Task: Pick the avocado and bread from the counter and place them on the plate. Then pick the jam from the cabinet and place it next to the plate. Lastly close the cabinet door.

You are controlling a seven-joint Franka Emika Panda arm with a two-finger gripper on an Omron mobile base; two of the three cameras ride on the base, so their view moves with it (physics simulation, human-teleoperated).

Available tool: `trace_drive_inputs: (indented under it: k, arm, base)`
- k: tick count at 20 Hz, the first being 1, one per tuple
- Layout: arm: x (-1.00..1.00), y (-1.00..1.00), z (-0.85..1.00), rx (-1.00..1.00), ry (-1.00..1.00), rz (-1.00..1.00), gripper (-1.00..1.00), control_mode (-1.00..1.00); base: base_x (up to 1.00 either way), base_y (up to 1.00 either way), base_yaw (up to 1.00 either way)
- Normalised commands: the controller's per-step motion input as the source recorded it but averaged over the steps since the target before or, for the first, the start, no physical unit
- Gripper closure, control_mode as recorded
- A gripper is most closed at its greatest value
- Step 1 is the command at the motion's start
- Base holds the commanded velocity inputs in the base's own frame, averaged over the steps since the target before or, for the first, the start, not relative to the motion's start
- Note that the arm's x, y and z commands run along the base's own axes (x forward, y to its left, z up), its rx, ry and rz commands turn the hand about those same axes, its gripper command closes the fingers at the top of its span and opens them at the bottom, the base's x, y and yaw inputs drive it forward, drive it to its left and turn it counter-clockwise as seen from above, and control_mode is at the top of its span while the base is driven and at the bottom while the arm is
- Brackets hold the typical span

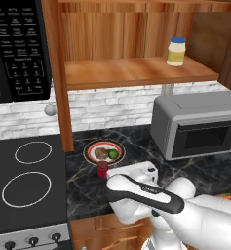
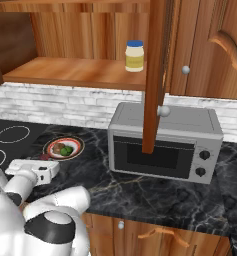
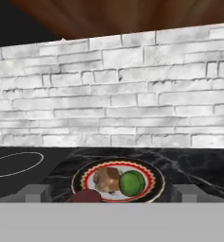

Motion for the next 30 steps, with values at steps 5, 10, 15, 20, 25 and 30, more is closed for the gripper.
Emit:
trace_drive_inputs:
  k: [5, 10, 15, 20, 25, 30]
  arm:
    - [-0.88, -0.41, 0.60, 0.11, 0.03, -0.11, -1.00, -1.00]
    - [-0.73, -0.15, 0.79, 0.12, 0.04, -0.07, -1.00, -1.00]
    - [-0.59, 0.00, 0.81, 0.11, 0.14, -0.01, -1.00, -1.00]
    - [-0.50, -0.01, 0.89, 0.13, 0.20, 0.00, -1.00, -1.00]
    - [-0.54, -0.10, 0.86, 0.13, 0.24, 0.00, -1.00, -1.00]
    - [-0.54, -0.03, 0.70, 0.06, 0.20, -0.08, -1.00, -1.00]
  base:
    - [0.00, 0.00, 0.00]
    - [0.00, 0.00, 0.00]
    - [0.00, 0.00, 0.00]
    - [0.00, 0.00, 0.00]
    - [0.00, 0.00, 0.00]
    - [0.00, 0.00, 0.00]
